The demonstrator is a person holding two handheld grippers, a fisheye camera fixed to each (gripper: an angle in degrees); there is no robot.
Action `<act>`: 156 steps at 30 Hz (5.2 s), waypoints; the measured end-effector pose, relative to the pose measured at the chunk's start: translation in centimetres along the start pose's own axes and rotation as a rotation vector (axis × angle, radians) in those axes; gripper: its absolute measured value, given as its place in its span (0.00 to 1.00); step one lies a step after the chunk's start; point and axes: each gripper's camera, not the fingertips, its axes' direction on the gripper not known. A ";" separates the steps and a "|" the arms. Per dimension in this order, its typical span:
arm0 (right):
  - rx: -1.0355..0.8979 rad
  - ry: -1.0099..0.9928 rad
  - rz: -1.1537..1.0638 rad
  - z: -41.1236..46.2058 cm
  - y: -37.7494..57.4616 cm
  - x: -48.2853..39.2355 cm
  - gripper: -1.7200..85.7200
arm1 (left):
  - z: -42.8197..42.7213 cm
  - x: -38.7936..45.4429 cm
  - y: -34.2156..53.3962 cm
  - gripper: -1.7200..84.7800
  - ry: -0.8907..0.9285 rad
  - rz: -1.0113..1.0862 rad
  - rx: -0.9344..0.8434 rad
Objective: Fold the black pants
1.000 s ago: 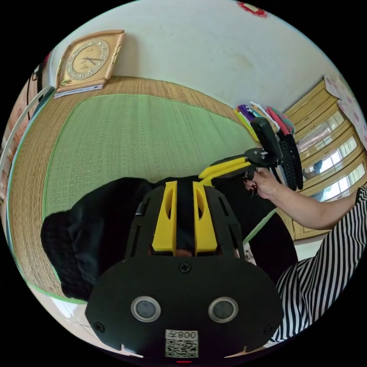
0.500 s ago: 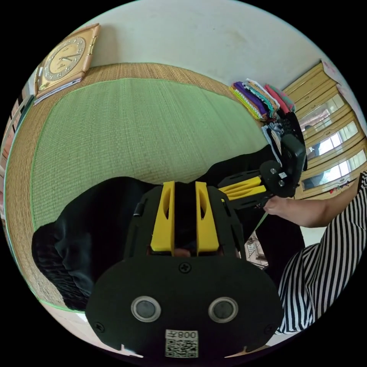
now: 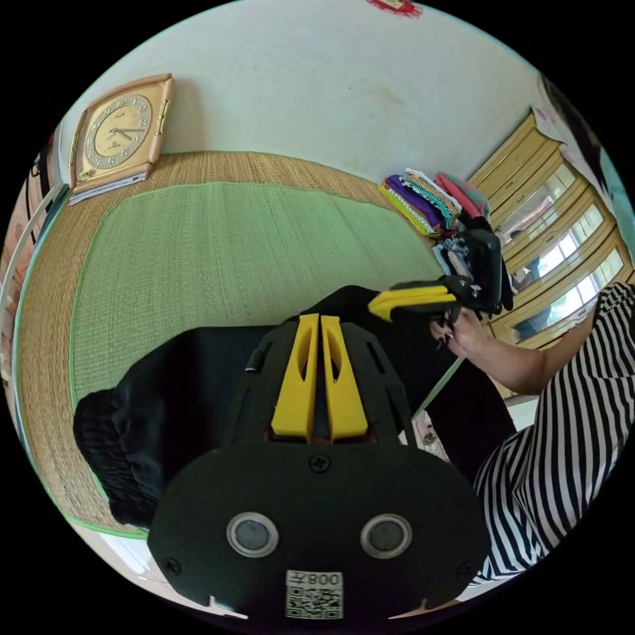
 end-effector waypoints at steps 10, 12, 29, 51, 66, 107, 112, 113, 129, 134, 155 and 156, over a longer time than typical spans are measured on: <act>-0.195 -0.133 -0.126 3.1 -3.9 3.2 0.09 | -1.5 2.6 2.8 0.03 -0.036 -0.029 -0.129; -0.231 -0.247 -0.107 3.8 -3.6 3.8 0.09 | -1.7 2.7 3.0 0.04 -0.018 -0.043 -0.136; -0.248 -0.346 0.010 2.9 -3.2 9.8 0.09 | -2.0 3.0 -3.9 0.05 -0.007 0.111 -0.294; -0.195 -0.567 0.236 1.3 -7.4 16.2 0.03 | -22.5 -9.9 2.1 0.13 -0.352 -0.470 0.074; -0.015 -0.451 0.266 -4.0 -13.3 16.5 0.02 | -28.9 -13.0 4.7 0.05 -0.054 -0.494 0.267; -0.225 0.221 0.149 7.5 -6.6 1.6 0.02 | -2.8 -0.5 -9.2 0.02 -0.140 -0.094 -0.119; -0.176 0.334 0.207 5.6 -5.7 0.8 0.02 | -4.6 -0.6 -7.0 0.02 -0.160 -0.149 -0.006; -0.189 0.336 0.219 5.7 -5.6 1.0 0.02 | -4.6 -0.8 -6.7 0.02 -0.165 -0.158 -0.011; -0.250 0.243 0.247 7.2 -3.3 -5.0 0.02 | -9.0 -9.5 4.8 0.02 -0.404 -0.503 -0.014; -0.220 0.277 0.206 5.1 -4.4 -8.2 0.02 | -10.1 -10.5 7.6 0.02 -0.507 -0.562 0.038; -0.348 0.213 0.270 2.4 -0.2 -20.4 0.02 | 4.8 -10.7 12.4 0.02 -0.345 -0.404 -0.097; -0.362 0.211 0.284 2.4 0.1 -20.5 0.02 | 7.2 -11.3 12.8 0.02 -0.324 -0.403 -0.180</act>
